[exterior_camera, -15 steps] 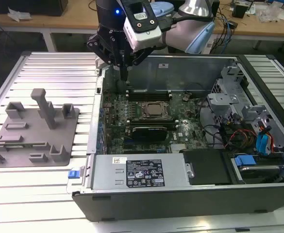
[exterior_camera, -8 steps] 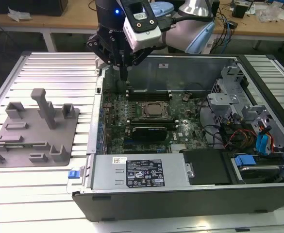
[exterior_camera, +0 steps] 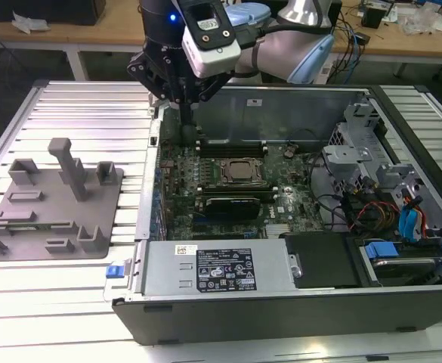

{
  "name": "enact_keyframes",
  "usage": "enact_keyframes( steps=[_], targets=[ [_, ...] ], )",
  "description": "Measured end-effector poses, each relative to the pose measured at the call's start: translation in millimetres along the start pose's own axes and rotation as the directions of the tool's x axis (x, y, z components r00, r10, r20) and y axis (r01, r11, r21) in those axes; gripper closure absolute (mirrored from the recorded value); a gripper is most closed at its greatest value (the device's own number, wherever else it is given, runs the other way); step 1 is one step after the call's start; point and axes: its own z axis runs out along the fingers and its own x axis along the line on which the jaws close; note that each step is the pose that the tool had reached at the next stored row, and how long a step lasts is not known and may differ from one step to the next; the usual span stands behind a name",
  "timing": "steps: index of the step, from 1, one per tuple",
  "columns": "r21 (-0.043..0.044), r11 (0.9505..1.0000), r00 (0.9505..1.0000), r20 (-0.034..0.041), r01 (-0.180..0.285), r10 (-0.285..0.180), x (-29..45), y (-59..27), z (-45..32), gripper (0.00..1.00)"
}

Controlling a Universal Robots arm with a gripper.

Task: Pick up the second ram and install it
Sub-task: 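Reach for the second ram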

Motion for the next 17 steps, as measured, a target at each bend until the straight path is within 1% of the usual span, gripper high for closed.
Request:
enact_keyframes(
  steps=[4,9,12,13,14,17],
  targets=[
    [0.0,1.0,1.0,0.0,0.0,0.0,10.6,0.5,-0.2,0.92],
    [0.0,1.0,1.0,0.0,0.0,0.0,18.2,0.6,-0.3,0.92],
    [0.0,1.0,1.0,0.0,0.0,0.0,26.3,0.5,-0.5,0.92],
    [0.0,1.0,1.0,0.0,0.0,0.0,32.0,0.4,-0.6,0.92],
    [0.0,1.0,1.0,0.0,0.0,0.0,36.2,0.3,-0.7,0.92],
    [0.0,1.0,1.0,0.0,0.0,0.0,55.1,-0.4,-1.1,0.92]
  ],
)
